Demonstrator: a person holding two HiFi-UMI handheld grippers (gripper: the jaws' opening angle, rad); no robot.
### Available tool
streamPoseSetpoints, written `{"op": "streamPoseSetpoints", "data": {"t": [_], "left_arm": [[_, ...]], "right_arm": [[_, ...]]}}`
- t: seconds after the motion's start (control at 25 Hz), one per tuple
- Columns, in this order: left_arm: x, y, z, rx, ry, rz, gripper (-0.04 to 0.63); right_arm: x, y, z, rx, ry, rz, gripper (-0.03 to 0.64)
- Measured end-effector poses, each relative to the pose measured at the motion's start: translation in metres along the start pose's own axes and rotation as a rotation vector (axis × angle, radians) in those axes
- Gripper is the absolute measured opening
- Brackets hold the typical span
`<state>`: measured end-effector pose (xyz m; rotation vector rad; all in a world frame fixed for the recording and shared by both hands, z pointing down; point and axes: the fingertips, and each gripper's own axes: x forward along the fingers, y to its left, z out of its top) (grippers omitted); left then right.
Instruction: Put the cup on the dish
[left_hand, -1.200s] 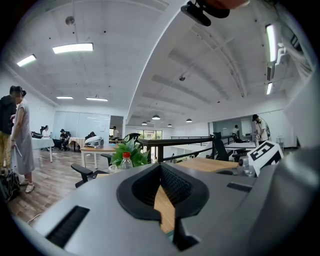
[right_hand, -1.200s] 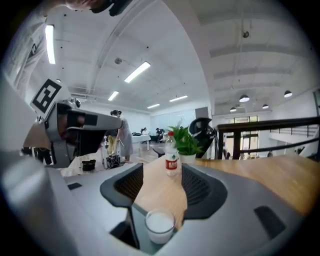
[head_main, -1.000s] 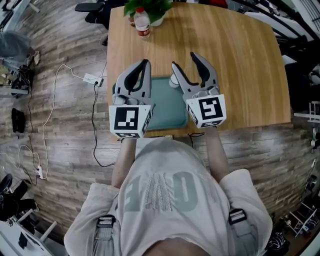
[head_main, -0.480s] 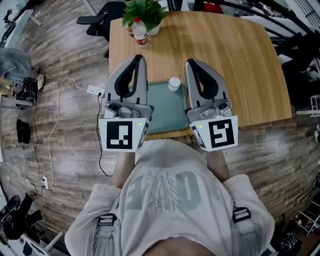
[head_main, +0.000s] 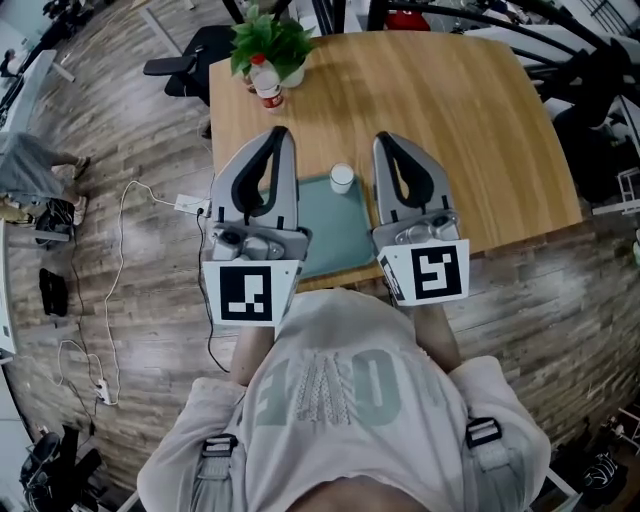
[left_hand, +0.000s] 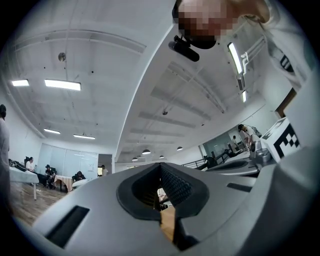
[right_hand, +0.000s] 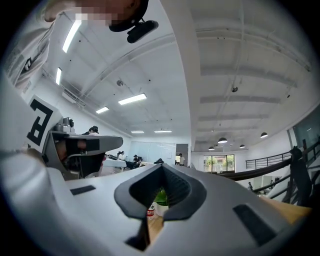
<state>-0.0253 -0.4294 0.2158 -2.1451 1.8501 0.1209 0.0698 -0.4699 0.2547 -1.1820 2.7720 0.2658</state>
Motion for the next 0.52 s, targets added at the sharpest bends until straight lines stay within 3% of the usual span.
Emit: {"op": "streamPoseSetpoints", "data": {"t": [0.52], "left_arm": [[-0.0093, -0.0011, -0.0039, -0.018, -0.001, 0.018, 0.009]], "right_arm": [[-0.0072, -0.0003, -0.0073, 0.04, 0.027, -0.025, 0.018]]}}
